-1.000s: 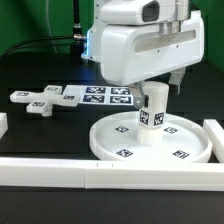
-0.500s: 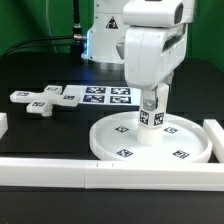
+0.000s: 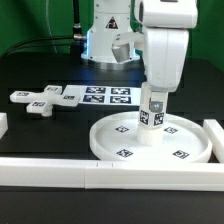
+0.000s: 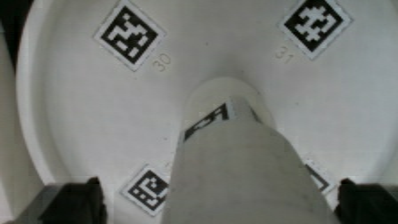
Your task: Assemble round table
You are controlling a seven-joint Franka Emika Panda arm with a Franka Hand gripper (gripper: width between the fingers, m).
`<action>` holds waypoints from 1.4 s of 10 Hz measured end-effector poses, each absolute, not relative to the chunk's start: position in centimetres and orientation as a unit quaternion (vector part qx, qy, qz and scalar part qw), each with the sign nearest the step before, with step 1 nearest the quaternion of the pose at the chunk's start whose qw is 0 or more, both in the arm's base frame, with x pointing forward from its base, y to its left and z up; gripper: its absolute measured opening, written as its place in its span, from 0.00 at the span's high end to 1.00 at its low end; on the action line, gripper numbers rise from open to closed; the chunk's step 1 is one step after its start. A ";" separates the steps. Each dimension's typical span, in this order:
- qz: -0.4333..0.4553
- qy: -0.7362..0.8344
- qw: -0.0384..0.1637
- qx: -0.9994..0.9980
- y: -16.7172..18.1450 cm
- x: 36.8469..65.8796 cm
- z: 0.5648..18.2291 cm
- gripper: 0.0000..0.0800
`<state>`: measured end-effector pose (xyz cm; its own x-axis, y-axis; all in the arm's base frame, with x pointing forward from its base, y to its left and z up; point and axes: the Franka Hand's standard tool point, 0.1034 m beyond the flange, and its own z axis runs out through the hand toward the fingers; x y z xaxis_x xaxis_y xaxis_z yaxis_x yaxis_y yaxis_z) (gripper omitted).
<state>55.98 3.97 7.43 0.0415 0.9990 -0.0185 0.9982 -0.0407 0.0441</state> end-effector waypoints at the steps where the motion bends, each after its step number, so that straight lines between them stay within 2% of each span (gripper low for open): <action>1: 0.003 0.700 0.020 0.714 4.2 55.8 7.3 0.19; 9: -0.025 0.843 0.040 0.536 3.9 55.5 7.0 0.19; 10: -0.024 0.844 0.041 0.535 4.0 55.5 7.1 0.30; 11: -0.026 0.843 0.039 0.536 3.6 55.5 7.0 0.47; 14: -0.026 0.840 0.039 0.540 3.5 55.5 7.0 0.49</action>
Offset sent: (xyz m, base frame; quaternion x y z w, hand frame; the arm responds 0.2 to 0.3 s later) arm -0.0064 0.0153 -0.0001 -0.0081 0.0062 -0.1701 0.9854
